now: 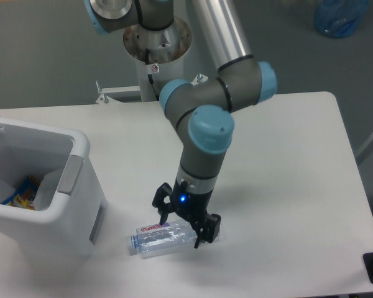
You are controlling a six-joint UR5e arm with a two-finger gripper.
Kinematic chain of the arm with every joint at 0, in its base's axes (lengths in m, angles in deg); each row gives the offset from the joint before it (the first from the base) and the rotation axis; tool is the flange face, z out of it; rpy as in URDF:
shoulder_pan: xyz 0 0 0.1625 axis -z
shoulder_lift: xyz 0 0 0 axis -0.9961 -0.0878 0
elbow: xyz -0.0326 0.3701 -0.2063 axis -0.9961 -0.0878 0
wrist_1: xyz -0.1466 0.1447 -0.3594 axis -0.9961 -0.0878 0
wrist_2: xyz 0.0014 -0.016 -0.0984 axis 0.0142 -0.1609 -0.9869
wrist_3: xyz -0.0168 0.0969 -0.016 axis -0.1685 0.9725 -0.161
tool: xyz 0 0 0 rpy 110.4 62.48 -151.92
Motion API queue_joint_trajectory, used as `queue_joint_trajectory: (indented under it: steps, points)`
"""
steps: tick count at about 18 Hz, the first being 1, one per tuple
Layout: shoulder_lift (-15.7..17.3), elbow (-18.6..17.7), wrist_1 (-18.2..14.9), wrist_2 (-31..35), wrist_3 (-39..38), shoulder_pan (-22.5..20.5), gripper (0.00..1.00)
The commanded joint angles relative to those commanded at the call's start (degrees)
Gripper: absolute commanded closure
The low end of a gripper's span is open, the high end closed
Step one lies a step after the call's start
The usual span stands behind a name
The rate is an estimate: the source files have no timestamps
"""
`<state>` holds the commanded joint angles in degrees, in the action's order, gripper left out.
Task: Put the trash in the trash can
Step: 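Move the gripper from the bin down to the clear water bottle, then close the gripper around the bottle's cap end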
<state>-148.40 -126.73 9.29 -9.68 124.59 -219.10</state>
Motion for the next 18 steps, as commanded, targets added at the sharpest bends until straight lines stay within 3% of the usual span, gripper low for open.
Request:
queue_joint_trajectory:
  steps: [6, 14, 18]
  points:
    - [-1.85, -0.70, -0.09, 0.09, 1.15, 4.13, 0.00]
    - [-2.99, -1.93, -0.26, 1.14, 3.17, 4.84, 0.00]
    - [-5.09, -0.53, 0.09, 2.72, 3.18, 4.84, 0.00]
